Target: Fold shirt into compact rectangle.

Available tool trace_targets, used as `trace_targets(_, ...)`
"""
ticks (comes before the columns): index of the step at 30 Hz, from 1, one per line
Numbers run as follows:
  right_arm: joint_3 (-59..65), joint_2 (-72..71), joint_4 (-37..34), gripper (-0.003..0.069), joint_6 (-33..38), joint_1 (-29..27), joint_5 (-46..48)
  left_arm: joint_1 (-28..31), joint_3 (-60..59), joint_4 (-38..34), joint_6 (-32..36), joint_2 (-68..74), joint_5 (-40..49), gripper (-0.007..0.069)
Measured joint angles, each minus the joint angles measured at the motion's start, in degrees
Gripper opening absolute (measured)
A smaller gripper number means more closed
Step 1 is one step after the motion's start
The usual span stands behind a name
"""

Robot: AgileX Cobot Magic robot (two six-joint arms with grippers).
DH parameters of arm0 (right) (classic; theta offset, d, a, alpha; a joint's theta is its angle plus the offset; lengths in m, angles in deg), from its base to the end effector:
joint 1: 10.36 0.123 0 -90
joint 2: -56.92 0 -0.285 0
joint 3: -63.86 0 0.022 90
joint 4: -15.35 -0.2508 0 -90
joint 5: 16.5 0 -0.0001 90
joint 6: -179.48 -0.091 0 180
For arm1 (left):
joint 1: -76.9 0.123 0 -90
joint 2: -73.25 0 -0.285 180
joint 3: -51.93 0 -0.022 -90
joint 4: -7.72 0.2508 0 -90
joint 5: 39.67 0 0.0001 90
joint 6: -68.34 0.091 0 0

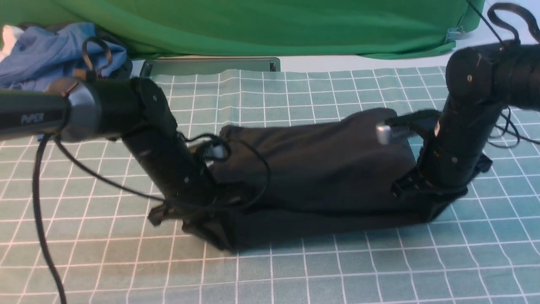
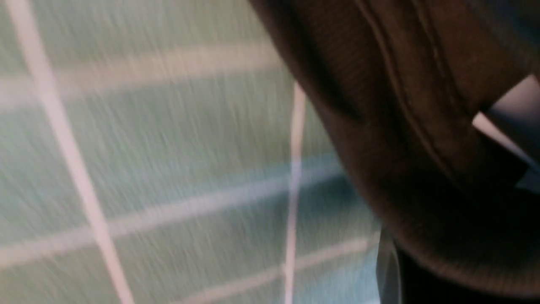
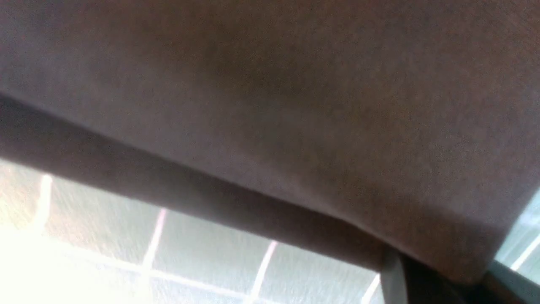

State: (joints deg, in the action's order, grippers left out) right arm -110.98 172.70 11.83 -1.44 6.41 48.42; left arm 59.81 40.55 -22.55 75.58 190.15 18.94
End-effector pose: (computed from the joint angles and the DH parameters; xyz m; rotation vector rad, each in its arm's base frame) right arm 0.3251 0.1033 0.1792 0.3746 -3.0085 -0.0575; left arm 0.3087 -0.1359 0.1570 -0.1716 -2.9179 0.6251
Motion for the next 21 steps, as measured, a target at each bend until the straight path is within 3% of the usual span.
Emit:
trace_targets(13,6.7,-0.45,0.12,0.0077,-1.47,0.0,-4.64,-2.35,-3.21,1.05,-3.02,-5.31,-2.18,0.0041)
trace_targets(21,6.7,-0.45,0.99,0.0308,-1.21,0.0,-3.17,-2.35,-3.07,5.78,-7.24,-5.35,-1.06,0.0223)
